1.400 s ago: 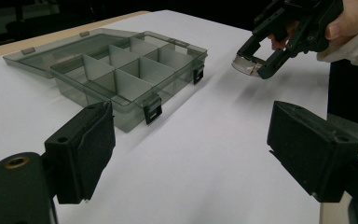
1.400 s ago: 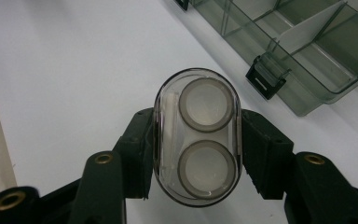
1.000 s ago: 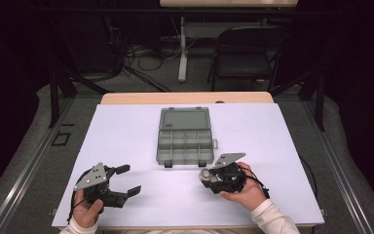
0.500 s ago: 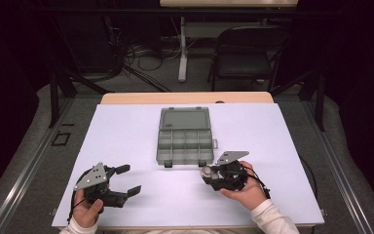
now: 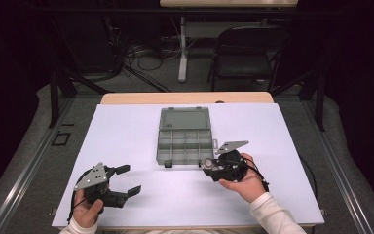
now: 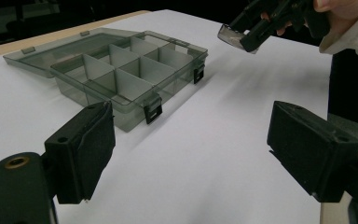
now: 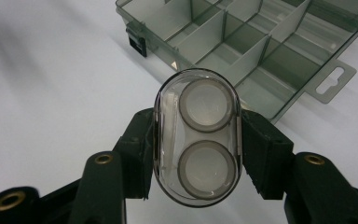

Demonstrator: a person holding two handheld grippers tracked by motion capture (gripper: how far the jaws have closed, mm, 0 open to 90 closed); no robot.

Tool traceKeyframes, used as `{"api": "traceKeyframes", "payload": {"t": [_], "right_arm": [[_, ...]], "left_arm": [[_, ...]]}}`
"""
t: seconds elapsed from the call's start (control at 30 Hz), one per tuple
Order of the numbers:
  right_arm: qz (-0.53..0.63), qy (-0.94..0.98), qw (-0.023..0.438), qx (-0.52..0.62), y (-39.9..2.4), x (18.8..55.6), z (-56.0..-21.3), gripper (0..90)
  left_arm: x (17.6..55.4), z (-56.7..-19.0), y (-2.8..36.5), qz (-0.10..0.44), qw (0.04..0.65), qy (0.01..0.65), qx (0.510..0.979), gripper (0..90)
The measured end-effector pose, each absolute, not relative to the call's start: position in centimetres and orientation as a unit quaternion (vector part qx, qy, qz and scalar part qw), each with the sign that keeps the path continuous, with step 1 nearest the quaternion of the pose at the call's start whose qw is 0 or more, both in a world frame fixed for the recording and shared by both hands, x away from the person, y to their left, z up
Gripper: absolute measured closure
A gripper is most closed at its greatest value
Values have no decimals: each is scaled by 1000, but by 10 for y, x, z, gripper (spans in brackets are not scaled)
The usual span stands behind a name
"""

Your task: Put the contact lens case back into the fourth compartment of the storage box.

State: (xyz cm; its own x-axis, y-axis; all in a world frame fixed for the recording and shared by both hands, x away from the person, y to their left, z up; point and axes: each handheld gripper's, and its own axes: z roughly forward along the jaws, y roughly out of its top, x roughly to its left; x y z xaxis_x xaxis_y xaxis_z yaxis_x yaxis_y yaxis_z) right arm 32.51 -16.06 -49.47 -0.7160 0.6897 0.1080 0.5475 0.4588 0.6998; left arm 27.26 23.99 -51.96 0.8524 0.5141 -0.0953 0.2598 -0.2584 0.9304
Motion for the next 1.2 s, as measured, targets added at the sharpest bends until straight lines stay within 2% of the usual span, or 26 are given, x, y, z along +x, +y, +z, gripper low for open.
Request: {"api": "traceKeyframes", "payload": {"t": [0.67,1.2], "right_arm": [[353,841,97,399,-148,370,-461,484],[333,842,96,413,-138,397,-458,484]], "left_arm": [[273,-520,240,114,559,245,784,156],[272,-519,240,114,558,244,785,155]]}}
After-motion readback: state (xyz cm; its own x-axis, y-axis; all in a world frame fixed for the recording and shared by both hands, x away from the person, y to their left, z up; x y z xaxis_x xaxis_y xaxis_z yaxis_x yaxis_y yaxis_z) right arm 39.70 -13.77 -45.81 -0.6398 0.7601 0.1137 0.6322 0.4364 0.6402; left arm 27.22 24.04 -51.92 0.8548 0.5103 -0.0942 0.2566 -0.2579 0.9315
